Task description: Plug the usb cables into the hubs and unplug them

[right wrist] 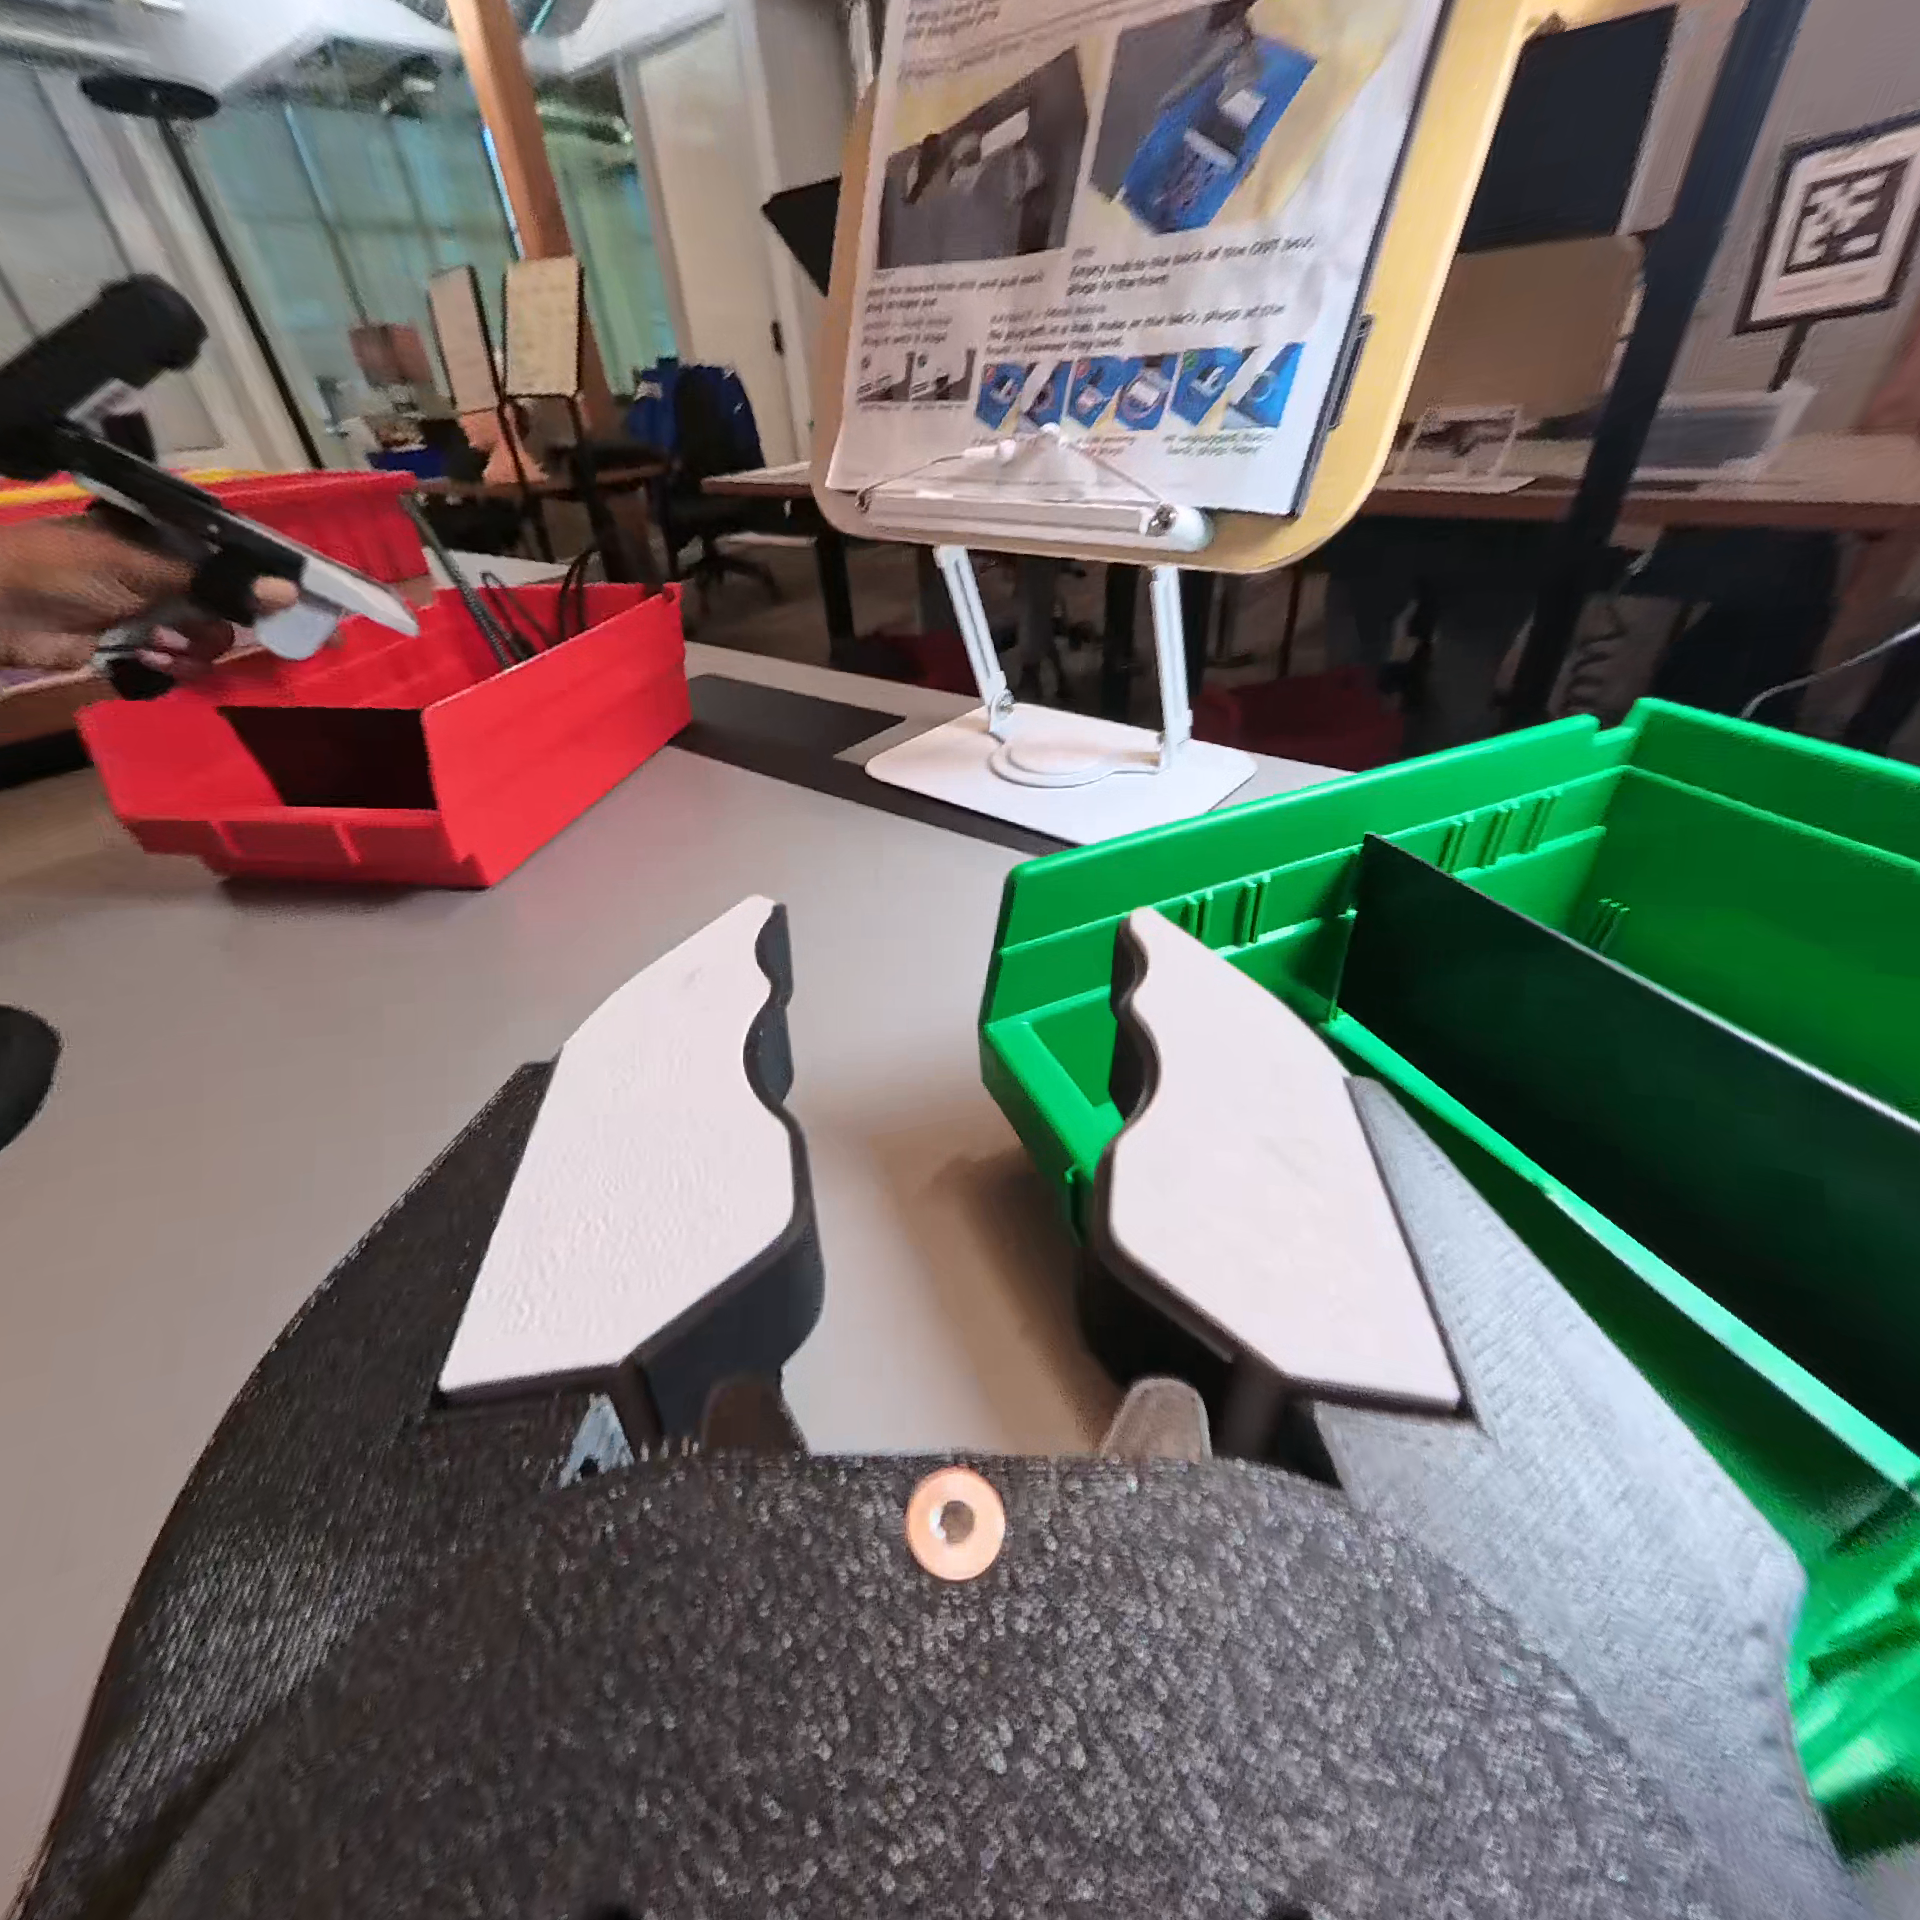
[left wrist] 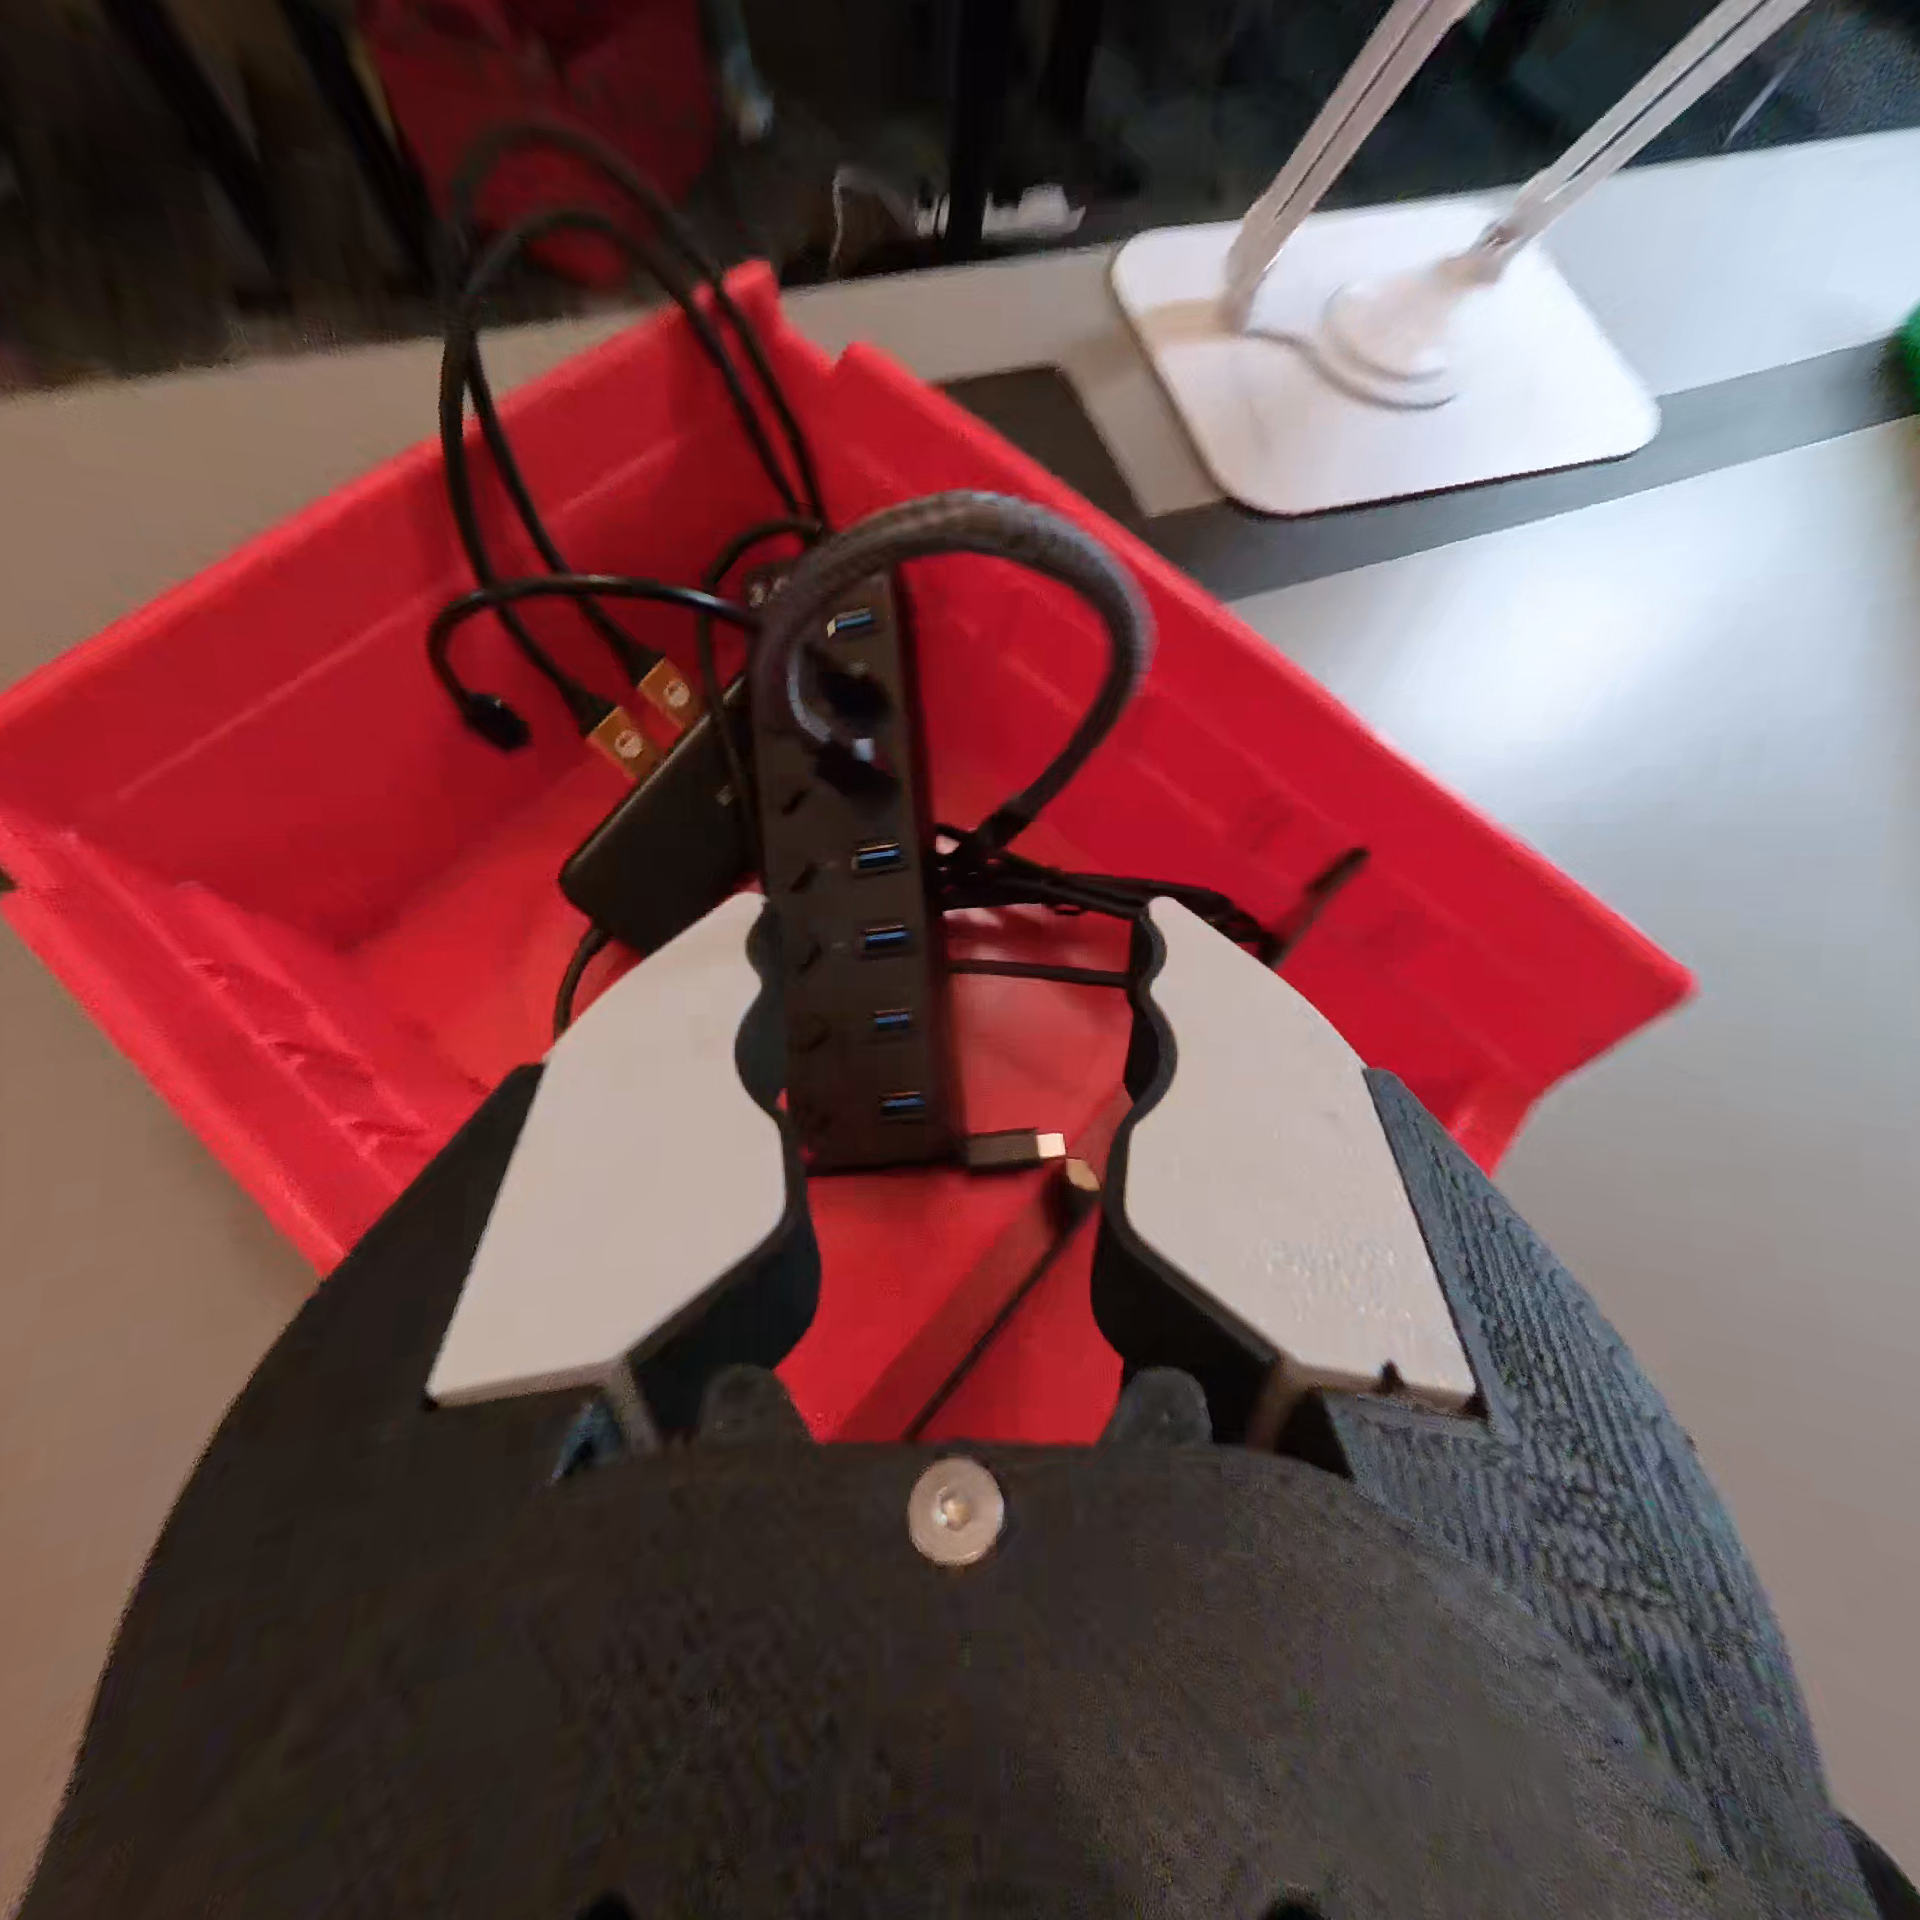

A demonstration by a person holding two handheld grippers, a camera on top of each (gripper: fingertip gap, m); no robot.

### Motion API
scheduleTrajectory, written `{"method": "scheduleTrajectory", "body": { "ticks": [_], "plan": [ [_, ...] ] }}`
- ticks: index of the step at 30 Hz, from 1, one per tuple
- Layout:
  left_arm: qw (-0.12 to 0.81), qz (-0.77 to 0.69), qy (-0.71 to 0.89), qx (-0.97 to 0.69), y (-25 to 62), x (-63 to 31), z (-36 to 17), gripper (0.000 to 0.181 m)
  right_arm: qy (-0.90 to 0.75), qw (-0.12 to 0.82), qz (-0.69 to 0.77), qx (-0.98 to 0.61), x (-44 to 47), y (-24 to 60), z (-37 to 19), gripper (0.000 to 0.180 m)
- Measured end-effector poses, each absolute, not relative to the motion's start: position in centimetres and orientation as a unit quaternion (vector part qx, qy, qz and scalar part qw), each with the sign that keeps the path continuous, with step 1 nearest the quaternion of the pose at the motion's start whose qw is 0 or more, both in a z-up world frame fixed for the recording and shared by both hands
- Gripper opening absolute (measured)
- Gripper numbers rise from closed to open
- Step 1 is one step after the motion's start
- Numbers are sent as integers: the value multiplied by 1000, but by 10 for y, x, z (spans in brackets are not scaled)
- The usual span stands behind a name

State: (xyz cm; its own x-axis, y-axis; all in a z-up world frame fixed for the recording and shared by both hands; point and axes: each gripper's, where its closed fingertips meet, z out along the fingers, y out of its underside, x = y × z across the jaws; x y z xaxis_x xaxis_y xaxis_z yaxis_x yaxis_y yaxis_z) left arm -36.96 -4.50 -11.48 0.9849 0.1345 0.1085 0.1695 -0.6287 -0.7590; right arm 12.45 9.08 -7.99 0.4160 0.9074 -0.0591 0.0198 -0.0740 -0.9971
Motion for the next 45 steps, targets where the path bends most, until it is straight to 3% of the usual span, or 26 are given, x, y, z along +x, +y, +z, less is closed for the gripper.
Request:
{"method": "scheduleTrajectory", "body": {
  "ticks": [6,12,25,30,37,45],
  "plan": [
    [290,-30,-108,-950,-30,-389,-163,78,-352,594,385,-612,133,97,-82,60],
    [216,-32,-105,-970,-24,-387,-193,79,-350,592,385,-615,135,100,-87,60],
    [146,-56,-110,-982,-30,-386,-214,55,-356,590,385,-614,133,98,-91,60],
    [195,-11,-85,-977,-26,-394,-189,55,-355,586,389,-615,133,97,-91,60],
    [379,39,-39,-924,-18,-396,-78,53,-356,591,390,-610,132,95,-86,59],
    [530,42,44,-846,-29,-337,6,52,-362,592,407,-594,125,86,-73,59]
  ]
}}
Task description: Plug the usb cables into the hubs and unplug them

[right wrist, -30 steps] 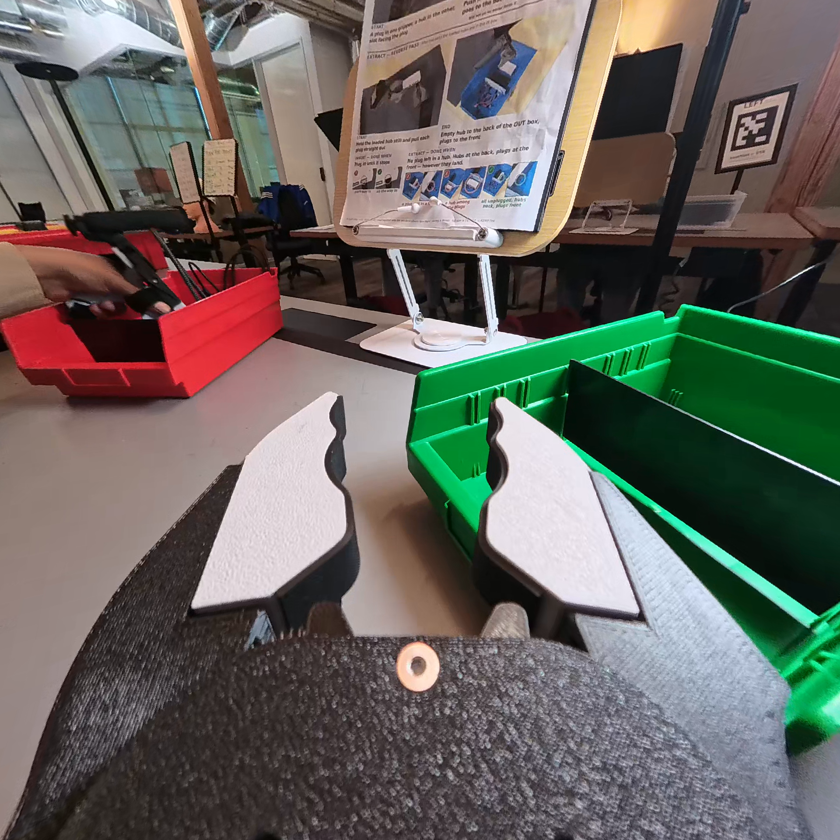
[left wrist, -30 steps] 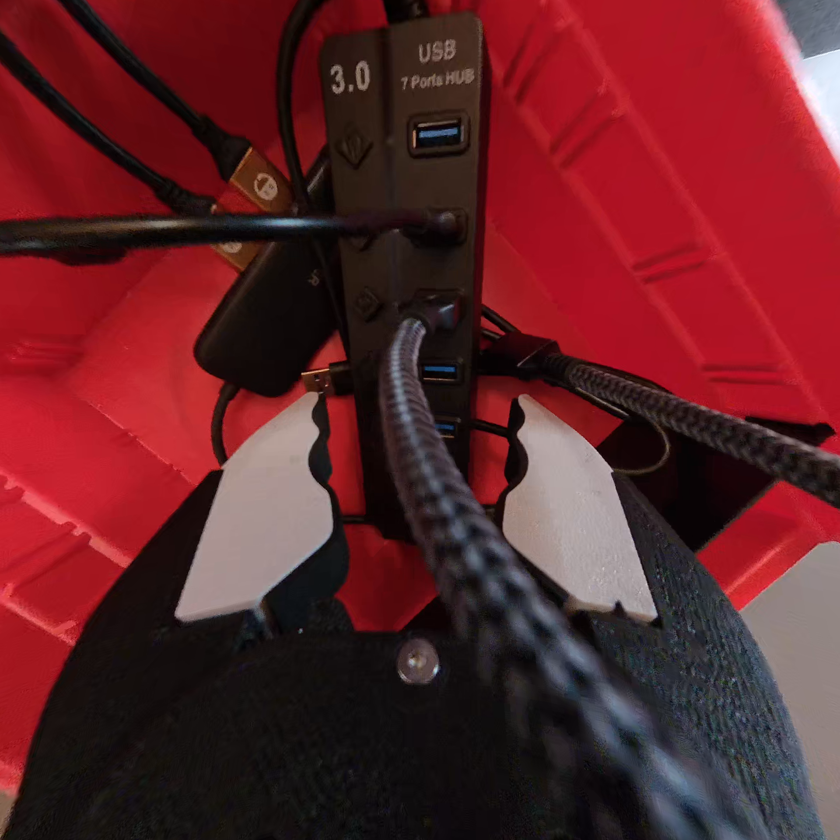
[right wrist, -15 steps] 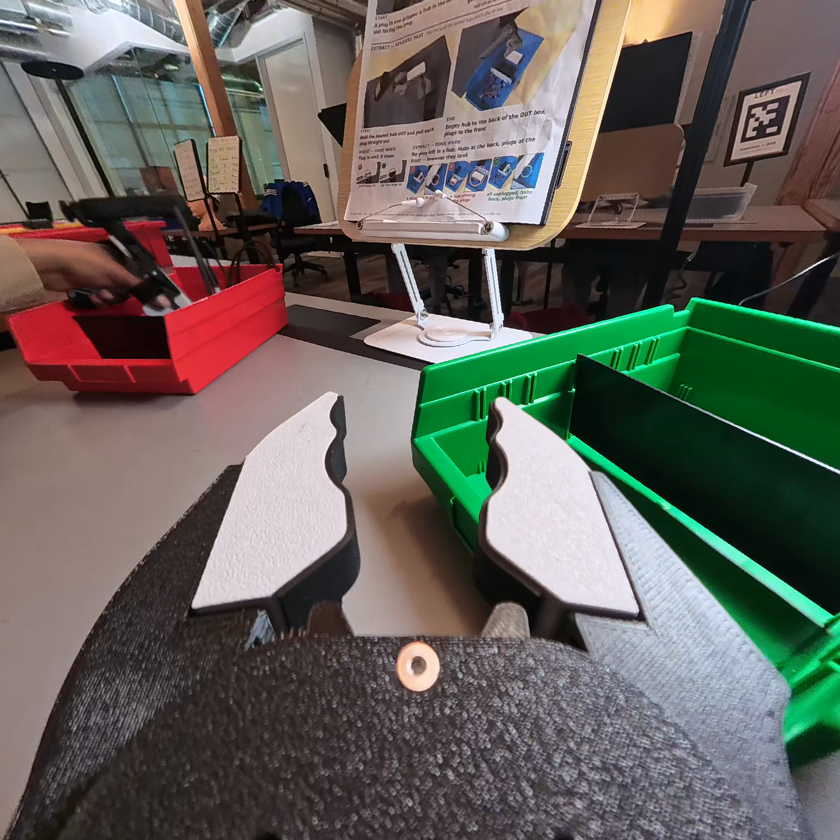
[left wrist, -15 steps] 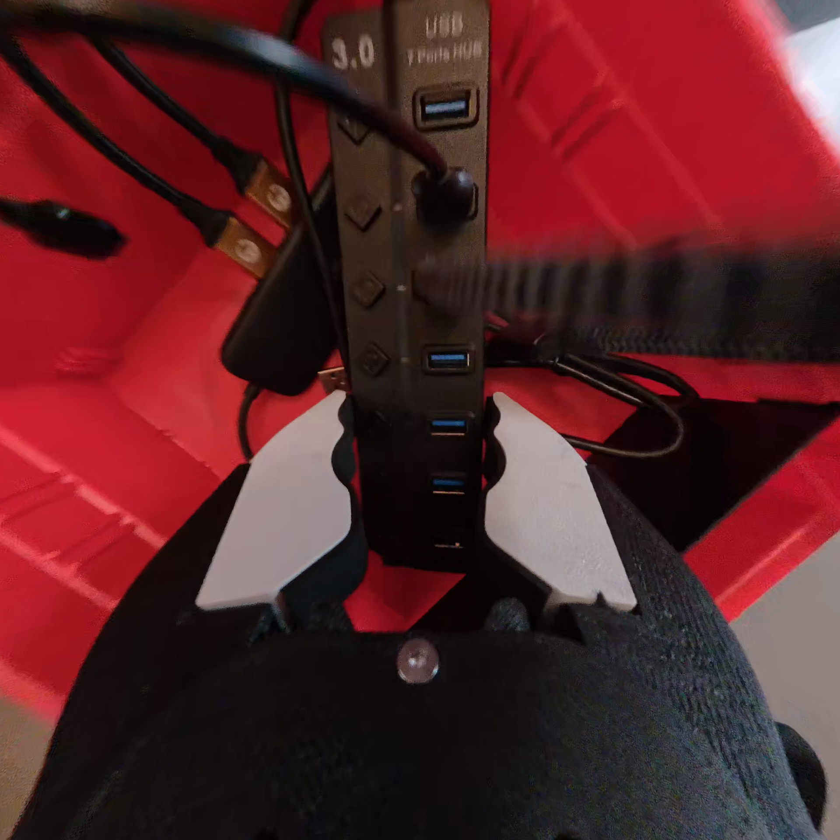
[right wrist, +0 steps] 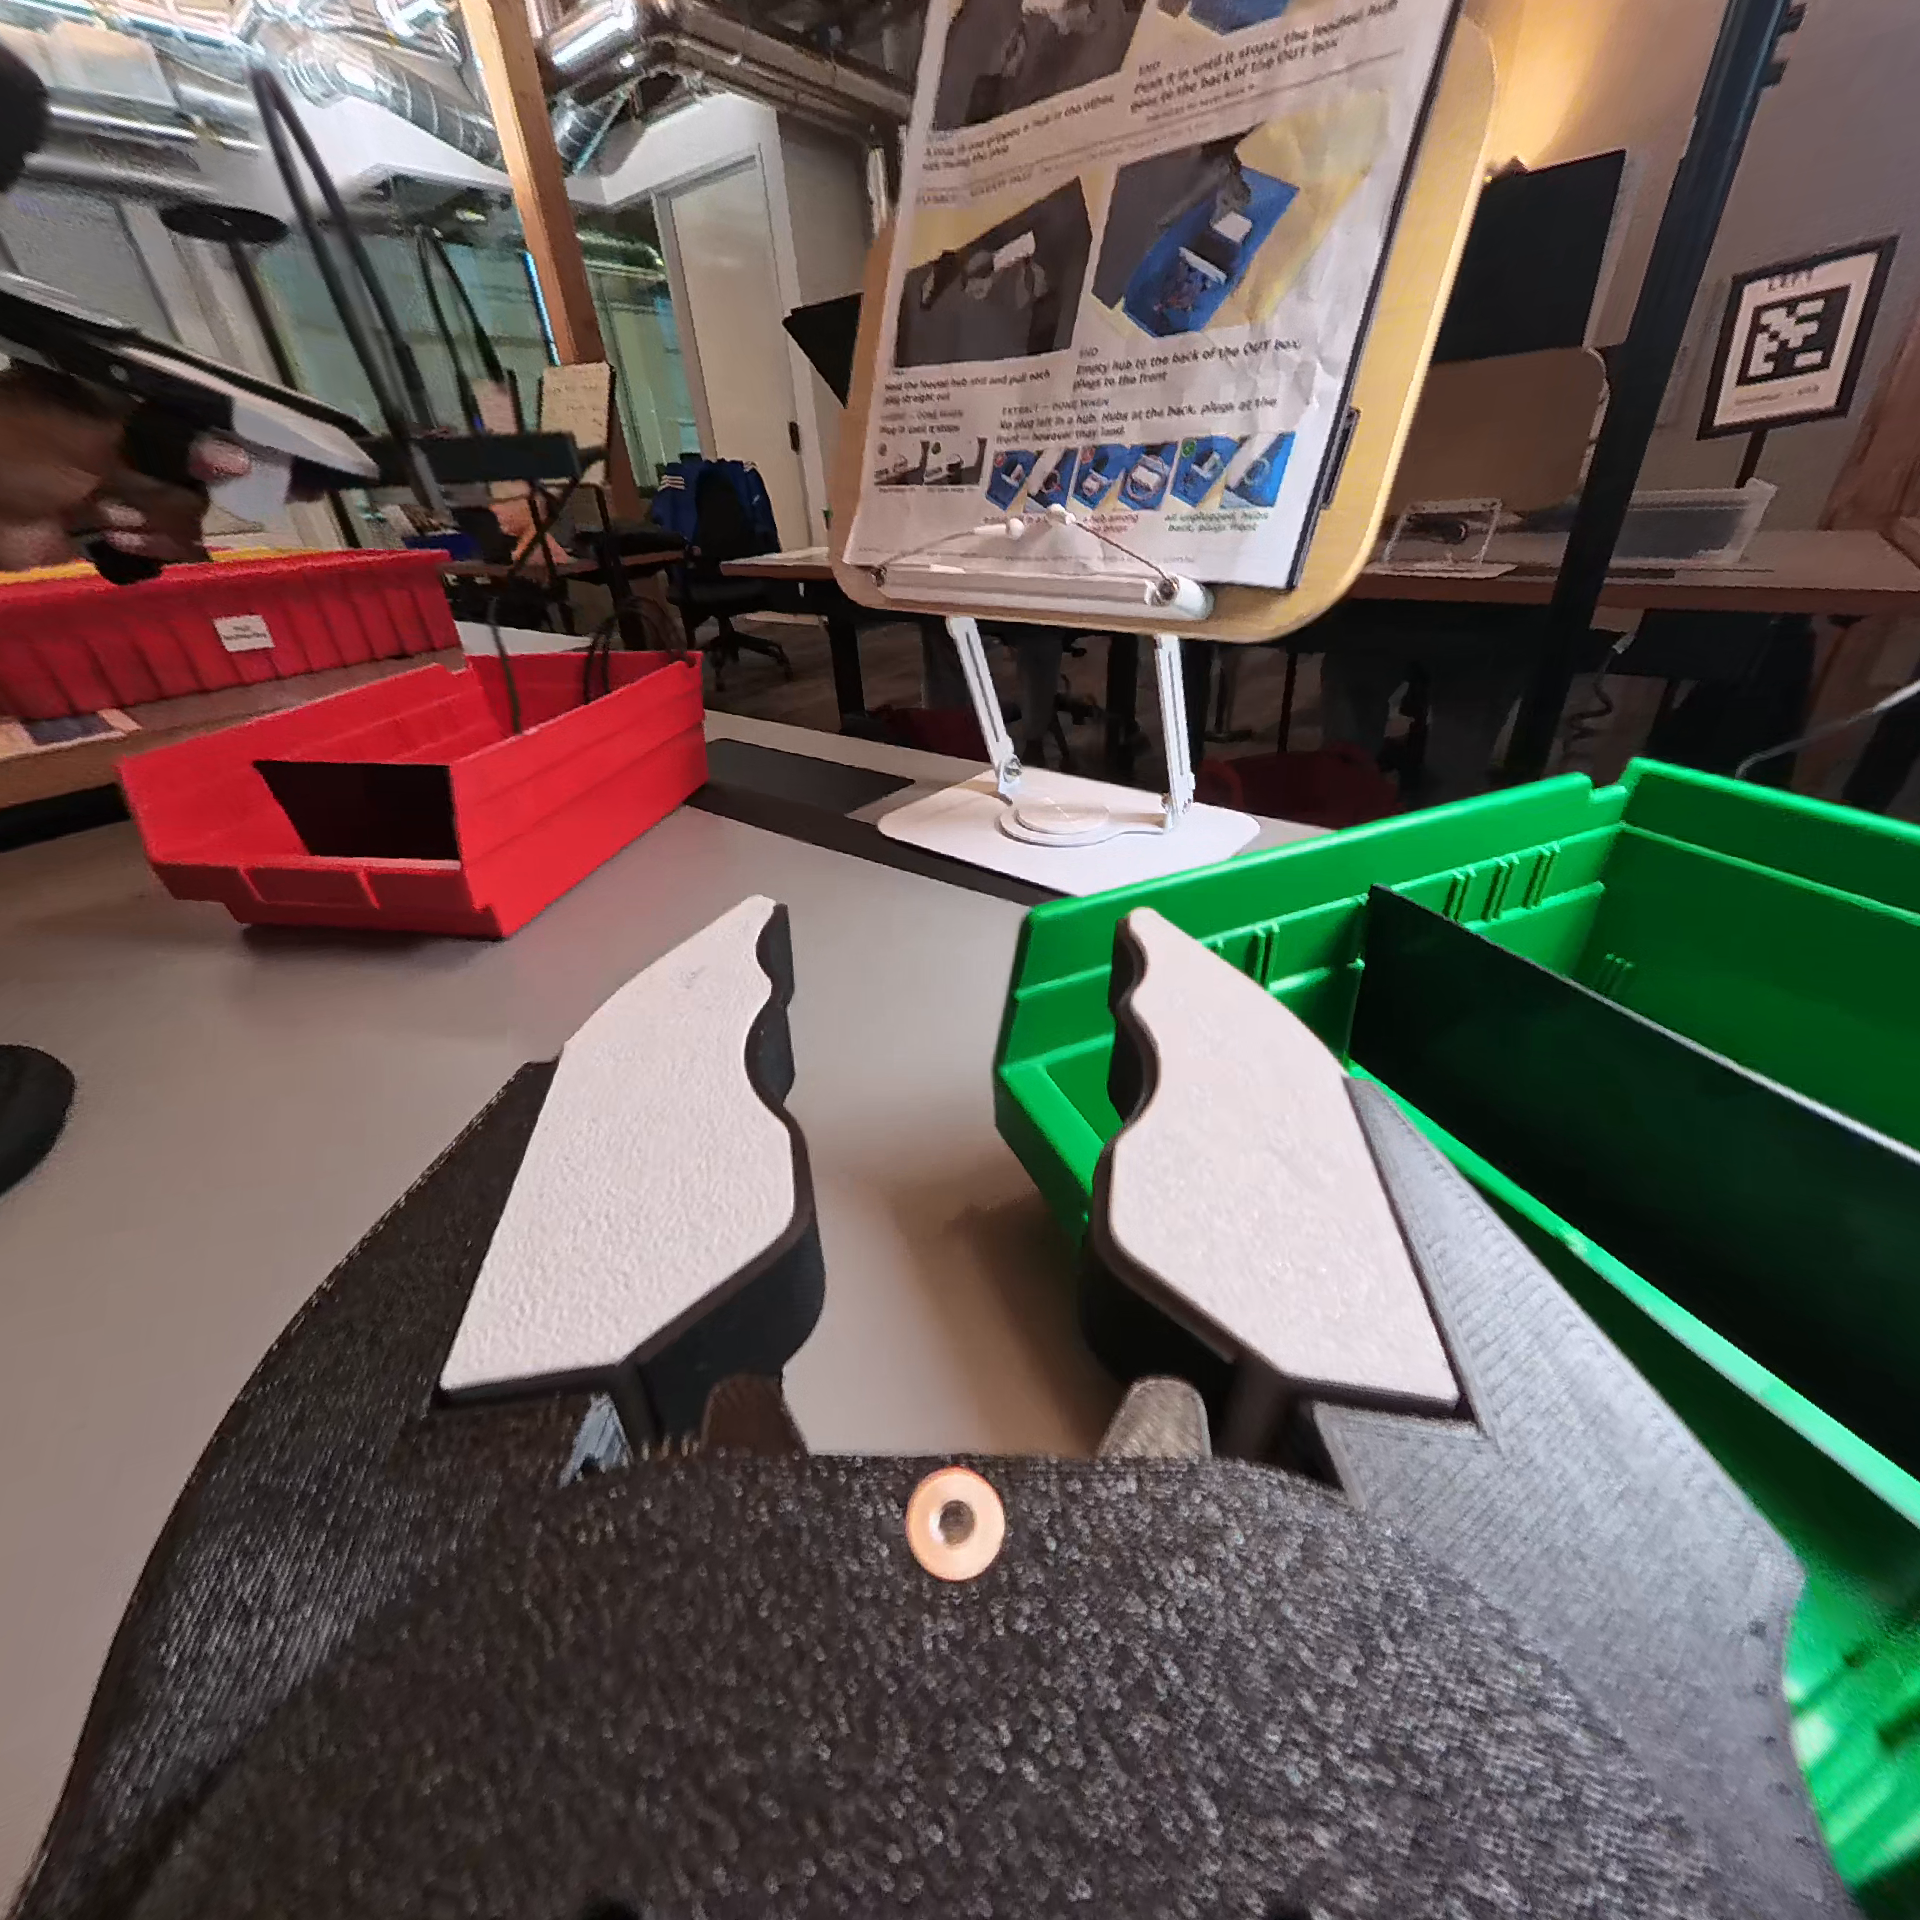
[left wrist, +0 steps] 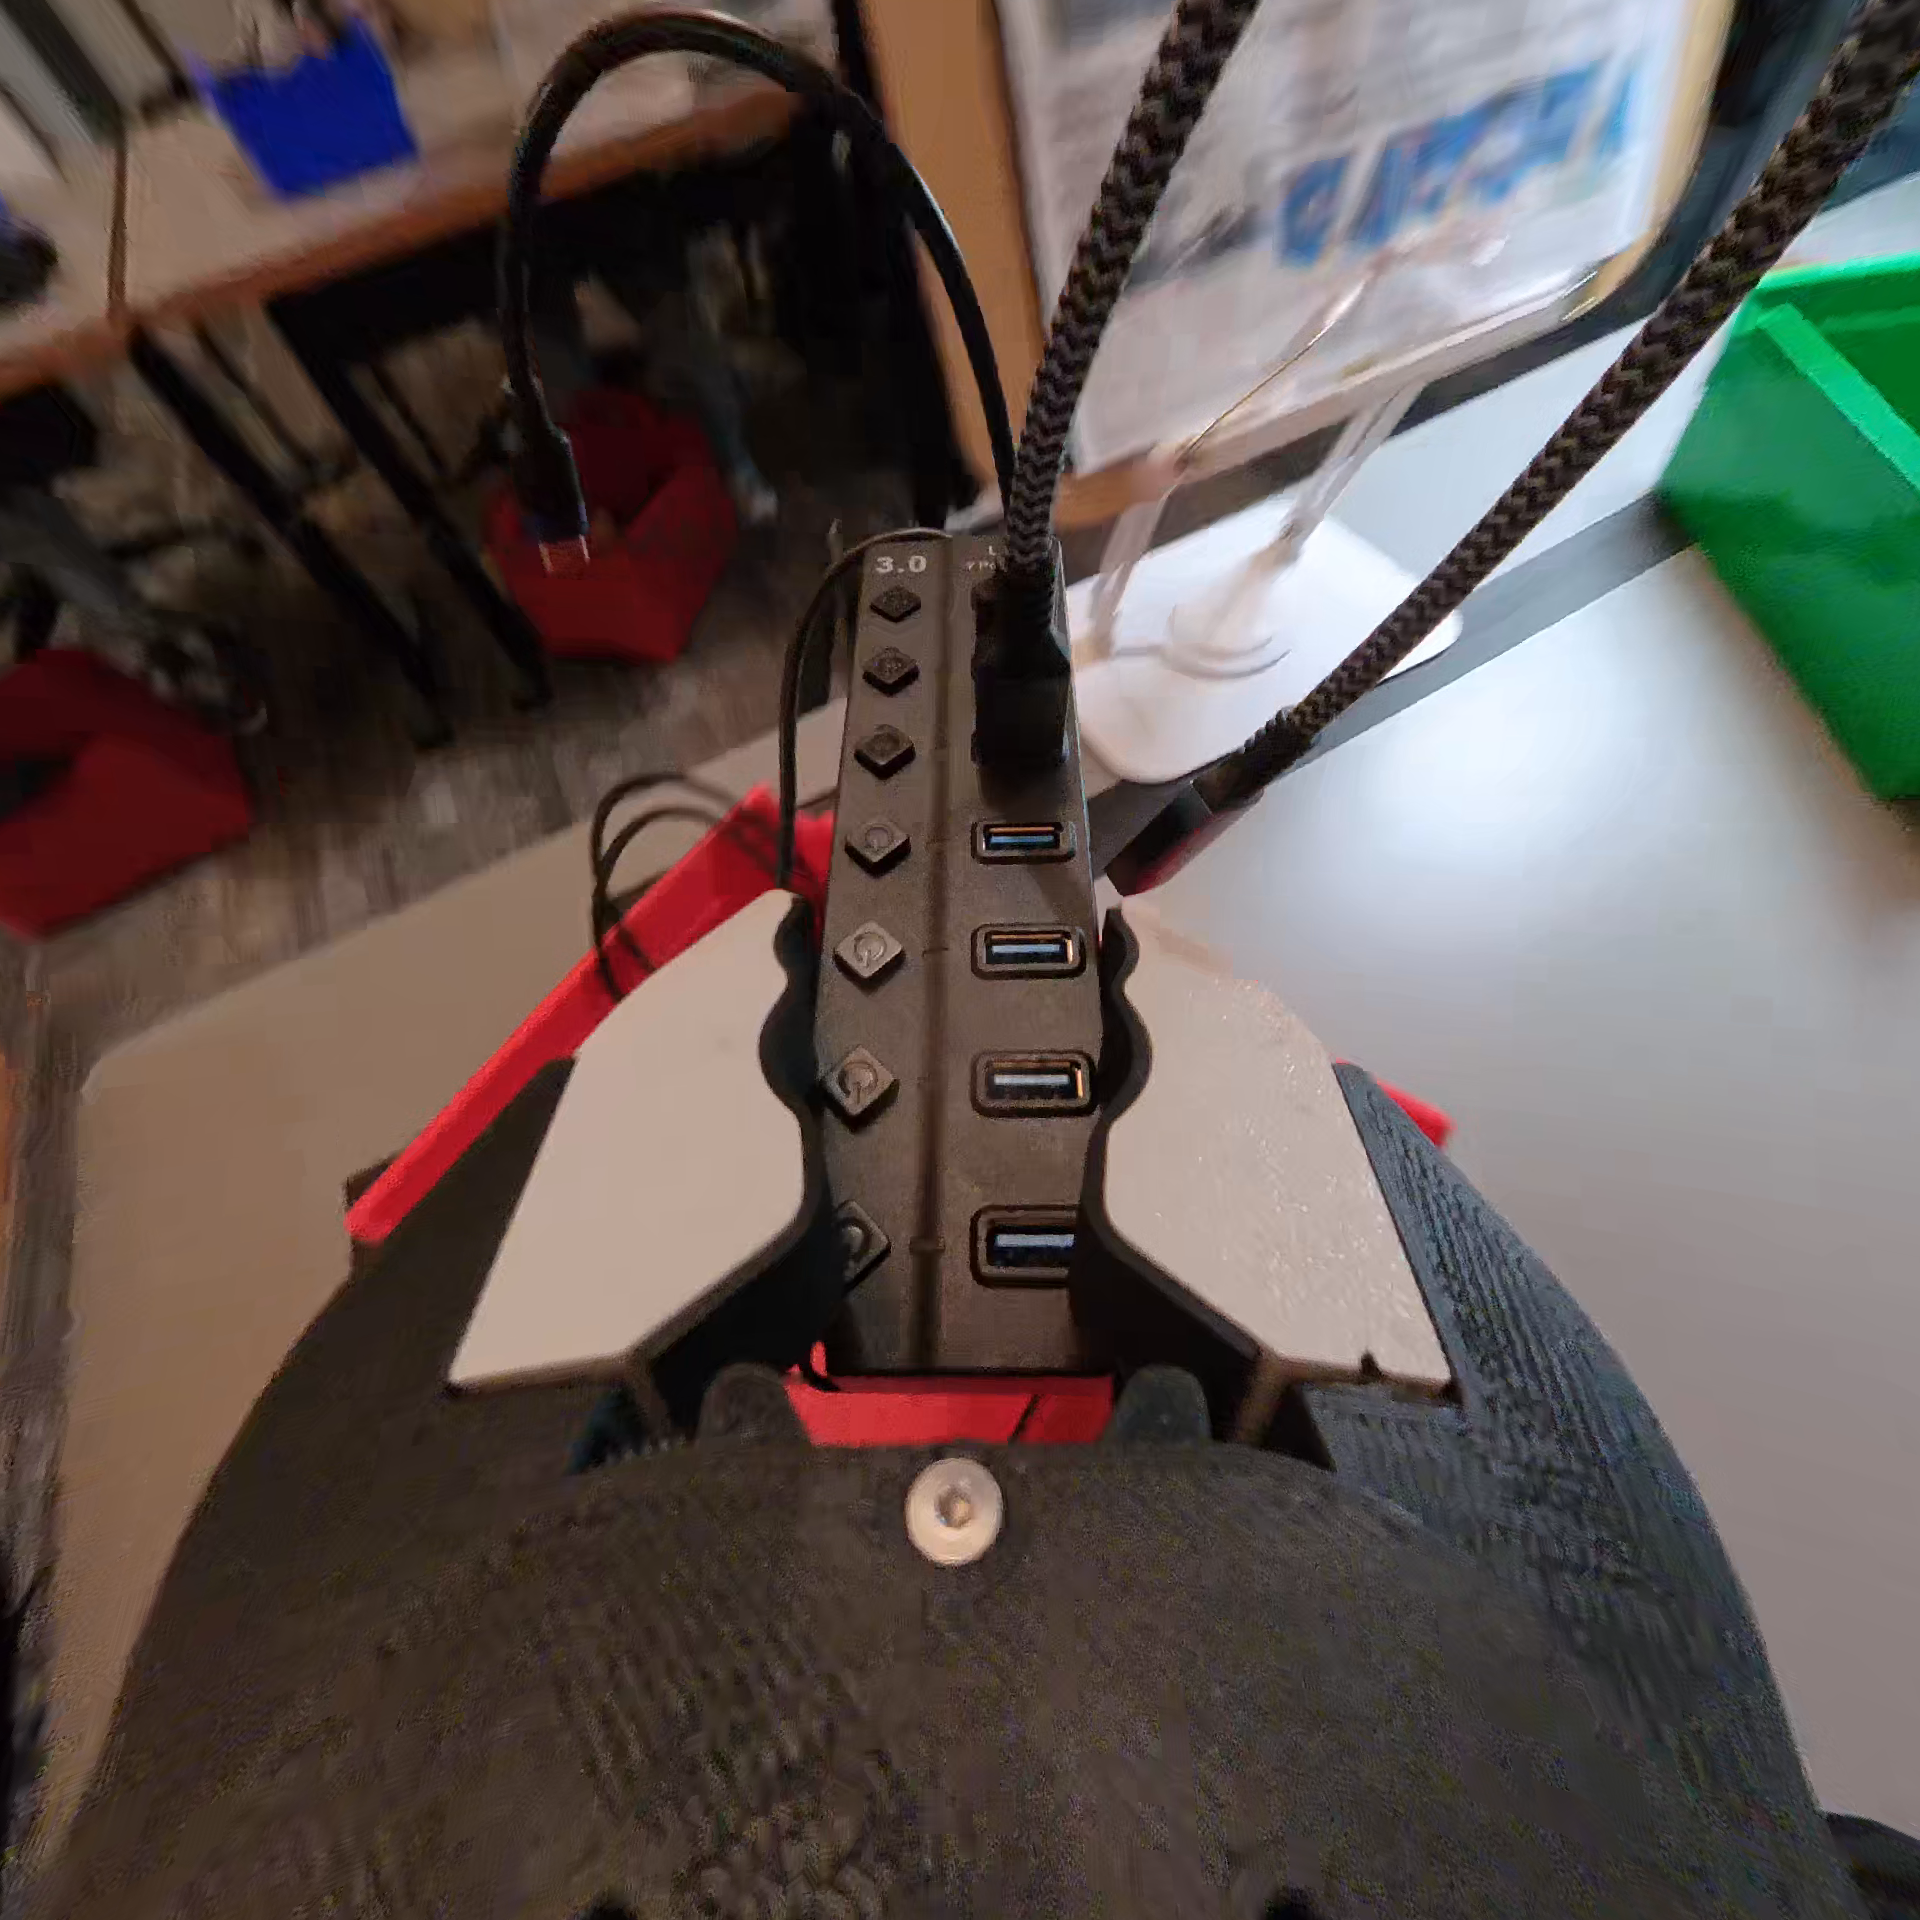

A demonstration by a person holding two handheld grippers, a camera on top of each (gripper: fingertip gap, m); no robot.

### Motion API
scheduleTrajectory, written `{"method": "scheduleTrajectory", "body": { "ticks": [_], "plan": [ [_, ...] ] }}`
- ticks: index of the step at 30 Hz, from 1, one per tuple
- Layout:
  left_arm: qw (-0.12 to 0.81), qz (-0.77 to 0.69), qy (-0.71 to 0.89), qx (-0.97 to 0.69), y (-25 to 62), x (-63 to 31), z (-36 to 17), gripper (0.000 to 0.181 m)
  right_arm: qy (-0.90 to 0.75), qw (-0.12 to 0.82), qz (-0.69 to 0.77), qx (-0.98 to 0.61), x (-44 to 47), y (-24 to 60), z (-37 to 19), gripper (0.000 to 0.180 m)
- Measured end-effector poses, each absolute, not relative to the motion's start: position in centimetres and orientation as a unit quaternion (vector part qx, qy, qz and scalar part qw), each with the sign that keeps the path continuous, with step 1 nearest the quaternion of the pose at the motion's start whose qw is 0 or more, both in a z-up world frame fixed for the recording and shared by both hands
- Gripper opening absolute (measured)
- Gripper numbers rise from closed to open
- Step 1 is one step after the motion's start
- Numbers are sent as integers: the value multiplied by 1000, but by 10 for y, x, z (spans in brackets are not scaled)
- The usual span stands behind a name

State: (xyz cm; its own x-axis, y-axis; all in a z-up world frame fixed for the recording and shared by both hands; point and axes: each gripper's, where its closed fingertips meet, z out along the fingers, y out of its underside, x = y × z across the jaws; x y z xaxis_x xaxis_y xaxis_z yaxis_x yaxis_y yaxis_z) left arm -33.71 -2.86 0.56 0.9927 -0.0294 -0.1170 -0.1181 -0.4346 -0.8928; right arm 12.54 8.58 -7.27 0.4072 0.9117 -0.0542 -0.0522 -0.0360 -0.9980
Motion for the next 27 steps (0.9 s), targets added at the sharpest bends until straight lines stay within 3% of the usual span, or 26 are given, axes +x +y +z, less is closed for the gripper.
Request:
{"method": "scheduleTrajectory", "body": {
  "ticks": [7,16,23,27],
  "plan": [
    [651,-45,140,-744,-52,-215,37,52,-413,566,482,-526,87,42,-26,59],
    [738,-177,195,-621,-61,-104,79,53,-450,479,616,-433,12,-32,41,59],
    [767,-34,247,-591,-59,-50,53,53,-336,403,718,-458,-3,-39,78,57],
    [768,61,284,-571,-58,-30,27,53,-295,372,723,-501,-6,-22,64,32]
  ]
}}
